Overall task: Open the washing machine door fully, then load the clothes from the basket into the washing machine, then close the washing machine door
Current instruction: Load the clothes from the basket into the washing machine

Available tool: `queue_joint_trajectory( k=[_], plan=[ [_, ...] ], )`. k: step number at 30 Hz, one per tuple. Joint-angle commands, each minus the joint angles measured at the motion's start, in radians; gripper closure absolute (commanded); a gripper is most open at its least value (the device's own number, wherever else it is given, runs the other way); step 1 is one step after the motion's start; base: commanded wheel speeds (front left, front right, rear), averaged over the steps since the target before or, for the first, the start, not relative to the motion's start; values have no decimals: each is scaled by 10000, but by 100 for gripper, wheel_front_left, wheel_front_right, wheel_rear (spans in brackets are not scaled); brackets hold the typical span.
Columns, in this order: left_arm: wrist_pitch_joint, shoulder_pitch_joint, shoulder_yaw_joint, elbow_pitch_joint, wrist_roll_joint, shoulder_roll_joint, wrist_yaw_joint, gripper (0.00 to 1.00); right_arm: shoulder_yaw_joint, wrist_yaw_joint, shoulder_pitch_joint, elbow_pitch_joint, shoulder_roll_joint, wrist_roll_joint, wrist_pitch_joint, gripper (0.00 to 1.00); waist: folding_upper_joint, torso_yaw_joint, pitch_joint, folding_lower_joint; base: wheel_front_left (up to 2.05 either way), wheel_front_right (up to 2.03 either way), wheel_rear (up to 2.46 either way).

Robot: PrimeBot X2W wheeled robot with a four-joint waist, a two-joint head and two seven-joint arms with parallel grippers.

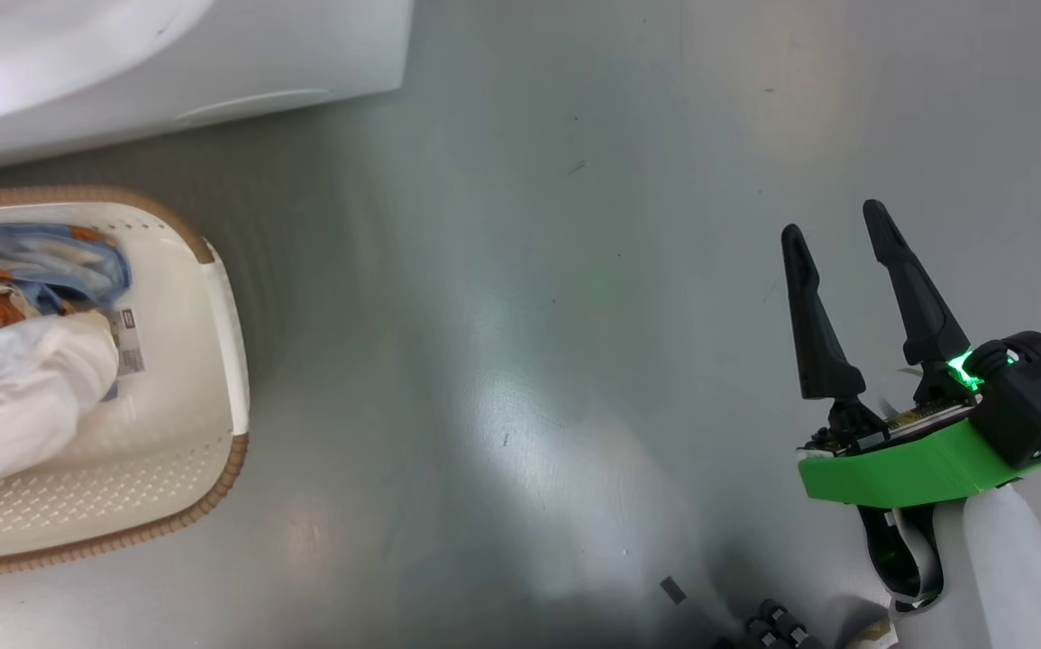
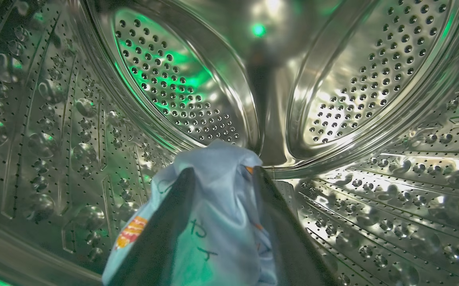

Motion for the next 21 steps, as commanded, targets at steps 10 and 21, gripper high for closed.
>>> queue_joint_trajectory(
  k=[10, 21],
  plan=[
    [-342, 1181, -119, -526, -5, 260, 168, 0, 47, 62, 179, -167, -104, 155, -45, 0, -1, 227, -494, 0, 0, 0, 0],
    [-751, 3354, -195, -1990, -51, -18, 557, 0, -142, 62, 468, -130, -158, -20, -45, 0, -1, 603, -1239, 0, 0, 0, 0]
  ],
)
